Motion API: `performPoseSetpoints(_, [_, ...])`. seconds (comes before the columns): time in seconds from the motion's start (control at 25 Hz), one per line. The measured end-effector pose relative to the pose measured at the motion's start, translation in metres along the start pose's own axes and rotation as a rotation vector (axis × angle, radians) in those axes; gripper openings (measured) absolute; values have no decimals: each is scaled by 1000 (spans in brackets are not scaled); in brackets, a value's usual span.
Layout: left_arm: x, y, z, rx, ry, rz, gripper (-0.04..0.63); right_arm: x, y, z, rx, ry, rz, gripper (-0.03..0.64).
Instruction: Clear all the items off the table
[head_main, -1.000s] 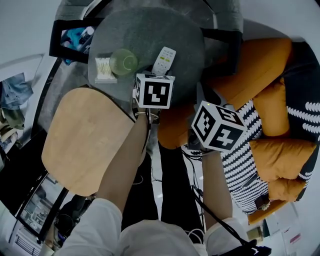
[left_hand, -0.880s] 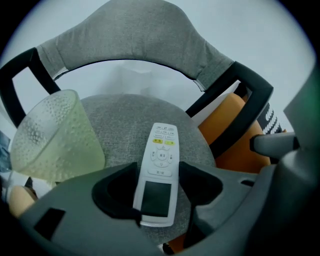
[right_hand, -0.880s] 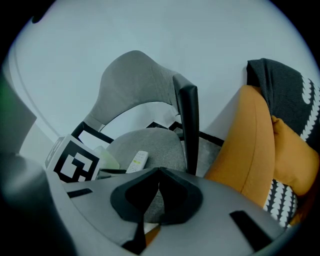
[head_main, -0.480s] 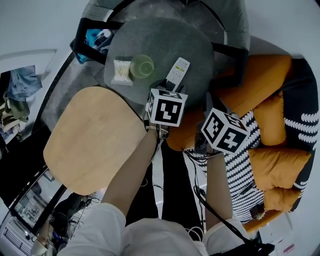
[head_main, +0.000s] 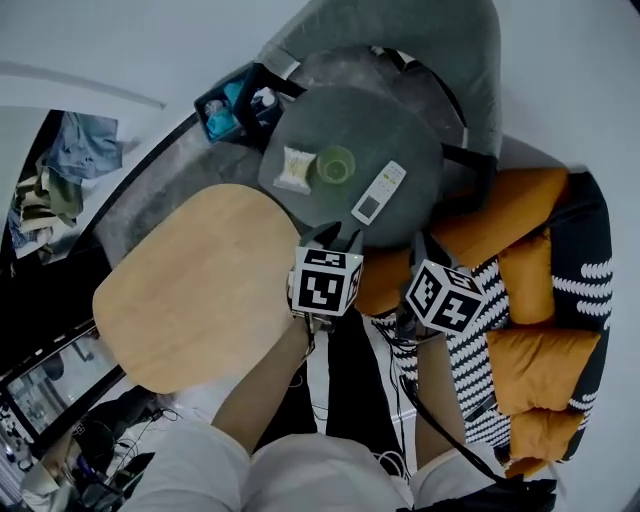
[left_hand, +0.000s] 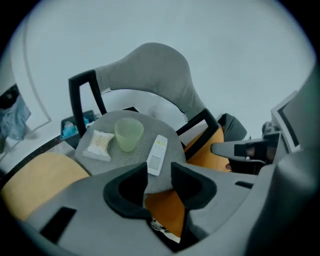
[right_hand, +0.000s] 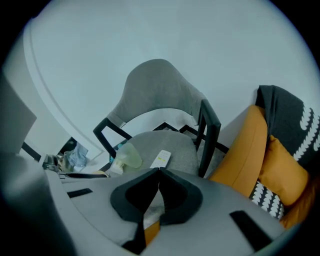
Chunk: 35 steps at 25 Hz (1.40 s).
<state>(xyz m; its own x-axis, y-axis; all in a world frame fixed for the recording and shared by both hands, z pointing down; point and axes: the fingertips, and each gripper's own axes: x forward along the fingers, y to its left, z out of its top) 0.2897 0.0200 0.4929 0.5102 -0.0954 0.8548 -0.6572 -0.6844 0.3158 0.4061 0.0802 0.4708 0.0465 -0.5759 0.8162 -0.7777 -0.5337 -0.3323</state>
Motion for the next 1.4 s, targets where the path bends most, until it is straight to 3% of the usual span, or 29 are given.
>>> performPoseSetpoints(0.12, [-38,11,1,-46,-62,19,118,-17,21,0,-20,-12,10,23])
performPoseSetpoints(0.2, [-66,19,-2,-75,-106,33,41,-29,37,-3,-29,-19,20,25])
performPoseSetpoints(0.28, [-97,27,-8,-101,-145,41,9,-43,56,-9,-36,-22,34,24])
performPoseSetpoints(0.56, [-223,57,-44,-166,-273,93,8,-99,130,-27,-118,-25,87,24])
performPoseSetpoints(0.84, [-366,126,-89,-253,-454,254,8,-159,207,-23,-230,-121,151,24])
performPoseSetpoints(1.12, [-521,201,-137,-370,-674,393,8,-233,316,-38,-376,-228,211,23])
performPoseSetpoints(1.4, [-589,226,-173,-355,-725,492,8,-275,378,-67,-487,-287,282,24])
